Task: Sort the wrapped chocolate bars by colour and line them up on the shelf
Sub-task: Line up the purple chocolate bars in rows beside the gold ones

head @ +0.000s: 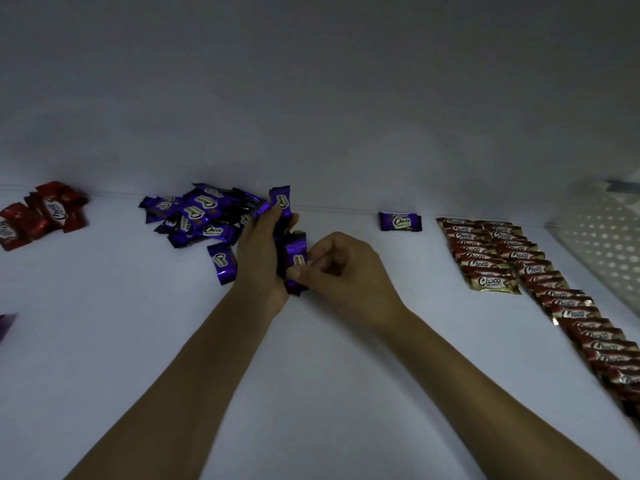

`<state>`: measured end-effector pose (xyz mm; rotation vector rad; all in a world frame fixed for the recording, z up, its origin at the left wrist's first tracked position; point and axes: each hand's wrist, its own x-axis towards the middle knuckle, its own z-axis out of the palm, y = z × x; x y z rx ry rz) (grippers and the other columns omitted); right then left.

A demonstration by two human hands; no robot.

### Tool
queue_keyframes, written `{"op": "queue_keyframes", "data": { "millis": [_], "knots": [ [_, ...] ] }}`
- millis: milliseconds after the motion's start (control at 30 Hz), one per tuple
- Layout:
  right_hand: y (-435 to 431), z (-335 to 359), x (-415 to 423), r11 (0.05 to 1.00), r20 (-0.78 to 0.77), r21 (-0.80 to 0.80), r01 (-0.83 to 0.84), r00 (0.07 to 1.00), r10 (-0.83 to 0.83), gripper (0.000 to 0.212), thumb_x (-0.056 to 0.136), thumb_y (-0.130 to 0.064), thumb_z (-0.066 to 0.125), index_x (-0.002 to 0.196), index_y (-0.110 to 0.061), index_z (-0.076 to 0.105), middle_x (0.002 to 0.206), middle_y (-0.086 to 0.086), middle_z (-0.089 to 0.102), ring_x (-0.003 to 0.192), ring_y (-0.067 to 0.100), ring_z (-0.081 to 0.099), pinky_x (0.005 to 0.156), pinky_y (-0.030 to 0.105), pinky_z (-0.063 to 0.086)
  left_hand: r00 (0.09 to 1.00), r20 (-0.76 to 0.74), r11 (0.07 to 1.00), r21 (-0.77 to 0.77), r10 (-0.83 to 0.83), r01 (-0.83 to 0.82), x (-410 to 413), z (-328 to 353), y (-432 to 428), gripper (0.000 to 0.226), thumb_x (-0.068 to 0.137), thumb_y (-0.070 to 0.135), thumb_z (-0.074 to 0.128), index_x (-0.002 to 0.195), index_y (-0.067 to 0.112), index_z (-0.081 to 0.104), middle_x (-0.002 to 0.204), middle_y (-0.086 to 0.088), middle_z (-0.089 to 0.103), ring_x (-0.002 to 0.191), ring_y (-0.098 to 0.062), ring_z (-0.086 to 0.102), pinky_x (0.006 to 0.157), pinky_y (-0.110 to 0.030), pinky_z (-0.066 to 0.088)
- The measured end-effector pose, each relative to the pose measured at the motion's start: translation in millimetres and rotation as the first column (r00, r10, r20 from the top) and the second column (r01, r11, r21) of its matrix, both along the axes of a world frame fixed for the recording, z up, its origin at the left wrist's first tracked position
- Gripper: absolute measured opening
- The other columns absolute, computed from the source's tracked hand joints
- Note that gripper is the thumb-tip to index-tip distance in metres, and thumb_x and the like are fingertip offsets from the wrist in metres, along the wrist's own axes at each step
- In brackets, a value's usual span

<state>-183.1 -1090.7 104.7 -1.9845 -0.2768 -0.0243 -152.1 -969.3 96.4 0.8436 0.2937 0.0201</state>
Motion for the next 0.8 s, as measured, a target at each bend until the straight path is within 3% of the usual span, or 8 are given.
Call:
{"op": "queue_keyframes", "data": {
  "millis": [200,267,333,400,467,533,633,800],
  "knots": [
    [-14.1,-1.4,5.3,0.996,0.104,0.059,0.064,0.992,-0.069,0.012,0.080,-0.014,0.073,0.074,-0.018,0.064,0.063,-0.005,0.063,0.058,0.006,0.057,0.058,0.015,0.044,0.997,-0.002,0.996,0.039,0.081,-0.081,2.2,2.3,-4.2,0.006,0.096,0.022,0.055,0.101,0.020,0.059,0.085,0.003,0.066,0.064,-0.009,0.061,0.058,-0.026,0.053],
    [-30.8,0.0,10.0,0.964,0.296,-0.131,0.230,0.937,-0.183,0.004,0.082,-0.021,0.072,0.083,-0.022,0.068,0.071,-0.008,0.062,0.062,0.006,0.055,0.057,0.017,0.041,0.998,0.005,0.998,0.004,0.065,-0.065,1.2,3.2,-4.7,0.006,0.096,0.020,0.055,0.099,0.015,0.057,0.083,0.000,0.064,0.053,-0.008,0.056,0.046,-0.020,0.048],
    [-50.9,0.2,15.5,0.788,0.424,-0.486,0.379,0.890,-0.167,0.013,0.085,-0.023,0.067,0.096,-0.026,0.072,0.086,-0.004,0.061,0.077,0.014,0.059,0.063,0.026,0.042,0.999,0.002,0.999,-0.015,0.049,-0.049,0.4,3.9,-4.6,0.010,0.096,0.020,0.055,0.101,0.011,0.055,0.081,-0.001,0.063,0.048,-0.007,0.054,0.042,-0.018,0.044],
    [-67.4,0.9,17.5,0.654,0.280,-0.709,0.262,0.957,-0.080,0.027,0.088,-0.019,0.060,0.110,-0.031,0.070,0.097,-0.001,0.060,0.091,0.022,0.059,0.070,0.029,0.044,0.999,0.010,0.999,-0.008,0.036,-0.036,0.0,3.7,-4.5,0.013,0.095,0.020,0.056,0.103,0.010,0.053,0.080,-0.001,0.063,0.048,-0.007,0.054,0.041,-0.018,0.044],
    [-77.3,5.4,16.4,0.746,0.131,-0.657,0.109,0.991,-0.029,0.027,0.088,-0.018,0.061,0.110,-0.029,0.071,0.090,-0.006,0.058,0.089,0.021,0.059,0.076,0.034,0.048,1.000,0.015,0.999,0.018,0.026,-0.027,-0.2,3.7,-4.9,0.017,0.095,0.020,0.056,0.108,0.009,0.052,0.080,-0.001,0.063,0.048,-0.007,0.054,0.041,-0.018,0.044],
    [-81.1,5.9,18.0,0.811,0.128,-0.575,0.112,0.991,-0.047,0.022,0.086,-0.021,0.066,0.107,-0.024,0.073,0.083,-0.012,0.056,0.085,0.017,0.059,0.077,0.034,0.049,1.000,0.014,1.000,0.026,0.015,-0.016,-0.4,4.0,-5.1,0.020,0.095,0.020,0.056,0.111,0.008,0.052,0.079,-0.001,0.063,0.047,-0.006,0.053,0.041,-0.018,0.043],
    [-81.6,-2.7,26.3,0.765,0.162,-0.618,0.179,0.982,-0.099,0.028,0.086,-0.029,0.067,0.113,-0.023,0.068,0.098,-0.003,0.058,0.092,0.017,0.055,0.081,0.029,0.044,1.000,0.016,1.000,0.017,0.007,-0.007,-0.3,4.0,-5.1,0.020,0.095,0.020,0.056,0.110,0.008,0.051,0.078,0.000,0.063,0.047,-0.007,0.053,0.040,-0.018,0.043],
    [-88.2,3.8,37.3,0.728,0.164,-0.656,0.200,0.979,-0.122,0.016,0.077,-0.031,0.074,0.090,-0.023,0.069,0.090,-0.002,0.057,0.084,0.016,0.053,0.074,0.031,0.044,0.999,0.032,0.999,0.033,-0.003,0.001,-0.3,2.7,-5.7,0.018,0.095,0.019,0.056,0.110,0.009,0.053,0.077,0.000,0.063,0.048,-0.006,0.054,0.041,-0.018,0.044]
  ]
}}
